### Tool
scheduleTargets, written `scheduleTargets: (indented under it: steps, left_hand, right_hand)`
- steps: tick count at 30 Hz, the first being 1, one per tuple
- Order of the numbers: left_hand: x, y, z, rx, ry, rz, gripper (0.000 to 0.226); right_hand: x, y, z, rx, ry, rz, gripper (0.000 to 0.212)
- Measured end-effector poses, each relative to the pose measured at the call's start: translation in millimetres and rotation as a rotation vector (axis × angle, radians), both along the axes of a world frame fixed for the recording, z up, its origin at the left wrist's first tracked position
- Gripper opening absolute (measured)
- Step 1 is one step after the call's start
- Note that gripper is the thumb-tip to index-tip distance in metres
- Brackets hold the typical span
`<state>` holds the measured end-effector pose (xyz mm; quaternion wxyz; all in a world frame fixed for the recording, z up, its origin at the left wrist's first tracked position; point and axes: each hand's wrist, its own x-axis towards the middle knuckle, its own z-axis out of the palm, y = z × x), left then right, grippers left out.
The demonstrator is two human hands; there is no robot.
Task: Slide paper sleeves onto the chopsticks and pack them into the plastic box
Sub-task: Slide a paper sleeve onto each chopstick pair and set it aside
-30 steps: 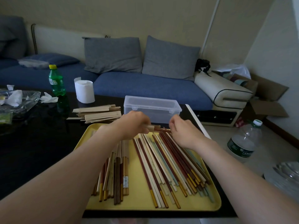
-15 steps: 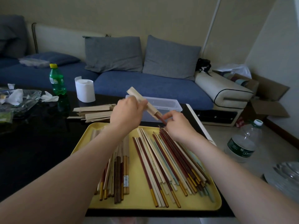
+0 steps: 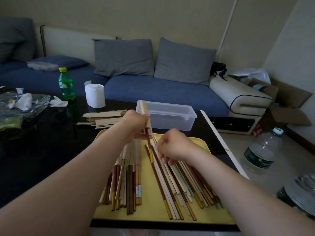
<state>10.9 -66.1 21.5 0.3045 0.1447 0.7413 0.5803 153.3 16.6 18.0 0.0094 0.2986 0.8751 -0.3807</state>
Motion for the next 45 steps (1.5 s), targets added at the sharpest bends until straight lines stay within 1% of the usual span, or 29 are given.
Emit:
scheduleTargets:
  steps: [3, 6, 10, 13, 16, 18, 20, 21, 23, 25, 27, 31, 34, 38, 40, 43, 45]
  left_hand:
    - [-5, -3, -3, -0.080, 0.009, -0.042, 0.039]
    - [-9, -6, -4, -0.108, 0.019, -0.086, 0.046]
    - [-16, -8, -6, -0.137, 0.015, -0.114, 0.045]
    - [-18, -12, -5, -0.199, 0.019, -0.141, 0.038]
    - [-18, -15, -5, -0.208, 0.025, -0.150, 0.034]
    - [-20, -14, -6, -0.176, 0.013, -0.136, 0.033]
    - [-20, -12, -7, -0.141, 0.010, -0.107, 0.036]
    - [-20, -10, -8, -0.127, 0.009, -0.095, 0.037]
    - [-19, -10, -7, -0.091, 0.001, -0.087, 0.034]
    - [-18, -10, -6, -0.060, -0.015, -0.086, 0.029]
    - [-19, -10, -5, -0.028, -0.032, -0.075, 0.028]
    - [-18, -9, -4, 0.048, -0.046, -0.031, 0.028]
    - [-16, -11, -5, 0.073, -0.040, -0.047, 0.030]
    - [-14, -13, -5, 0.079, -0.053, -0.146, 0.038]
    - [-13, -14, -4, 0.067, -0.080, -0.193, 0.037]
    - [-10, -15, -1, -0.021, -0.092, -0.270, 0.032]
    - [-10, -15, -2, -0.049, -0.092, -0.271, 0.031]
  right_hand:
    - [-10, -9, -6, 0.100, -0.204, 0.033, 0.013]
    - [-22, -19, -11, 0.105, -0.381, 0.016, 0.010]
    - [-32, -26, -9, 0.076, -0.521, -0.016, 0.017]
    - [-34, -29, -8, 0.046, -0.589, 0.015, 0.020]
    - [-30, -29, -5, 0.032, -0.544, 0.041, 0.020]
    - [-26, -25, 0, 0.026, -0.438, 0.012, 0.020]
    - [-21, -19, 7, 0.020, -0.300, -0.031, 0.026]
    - [-18, -17, 11, 0.009, -0.236, -0.026, 0.029]
    - [-14, -15, 20, -0.035, -0.168, 0.064, 0.028]
    - [-9, -15, 25, -0.065, -0.197, 0.162, 0.024]
    - [-7, -16, 26, -0.060, -0.265, 0.220, 0.024]
    - [-4, -15, 25, -0.060, -0.375, 0.266, 0.021]
    - [-2, -12, 24, -0.071, -0.388, 0.281, 0.016]
    - [-2, -8, 24, -0.113, -0.301, 0.219, 0.020]
    - [-2, -5, 24, -0.153, -0.211, 0.136, 0.022]
    - [-3, 0, 21, -0.186, -0.035, -0.013, 0.022]
    - [-4, 4, 20, -0.200, 0.050, -0.080, 0.019]
